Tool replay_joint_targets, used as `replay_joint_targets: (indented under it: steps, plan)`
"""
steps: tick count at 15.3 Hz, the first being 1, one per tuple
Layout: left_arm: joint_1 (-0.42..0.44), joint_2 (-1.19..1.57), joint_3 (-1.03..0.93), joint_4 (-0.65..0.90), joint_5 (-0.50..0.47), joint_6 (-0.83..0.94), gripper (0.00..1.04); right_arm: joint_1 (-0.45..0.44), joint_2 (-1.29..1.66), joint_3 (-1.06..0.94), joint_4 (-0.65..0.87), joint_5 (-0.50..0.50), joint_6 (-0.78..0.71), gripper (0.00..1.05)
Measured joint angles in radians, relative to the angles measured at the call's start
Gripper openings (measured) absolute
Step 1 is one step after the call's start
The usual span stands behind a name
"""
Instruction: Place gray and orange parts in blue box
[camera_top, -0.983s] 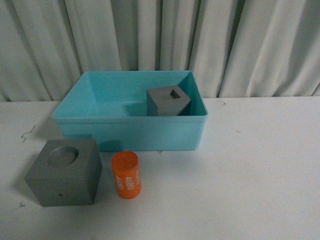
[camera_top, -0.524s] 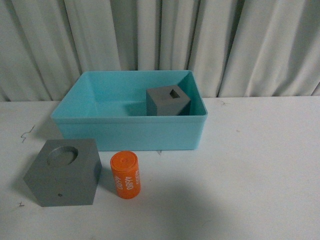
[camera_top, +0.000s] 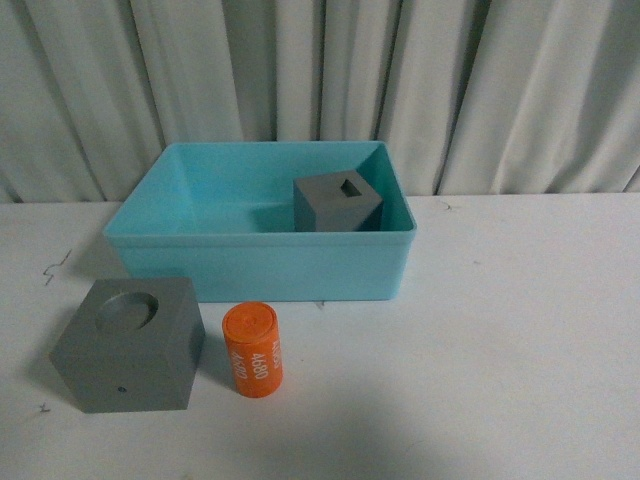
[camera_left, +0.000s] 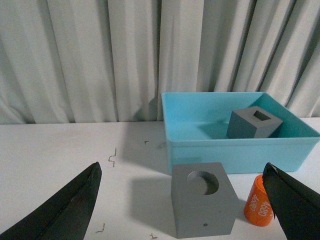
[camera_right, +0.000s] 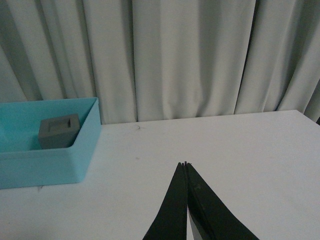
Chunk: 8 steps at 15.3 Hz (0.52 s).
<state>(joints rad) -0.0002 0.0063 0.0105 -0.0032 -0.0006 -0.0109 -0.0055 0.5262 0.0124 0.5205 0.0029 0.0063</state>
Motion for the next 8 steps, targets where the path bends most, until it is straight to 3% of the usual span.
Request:
replay_joint_targets:
  steps: [8]
  plan:
    - [0.000, 0.000, 0.000, 0.000, 0.000, 0.000, 0.98, 0.000, -0.246, 0.000, -0.239, 0.000, 0.000, 0.02]
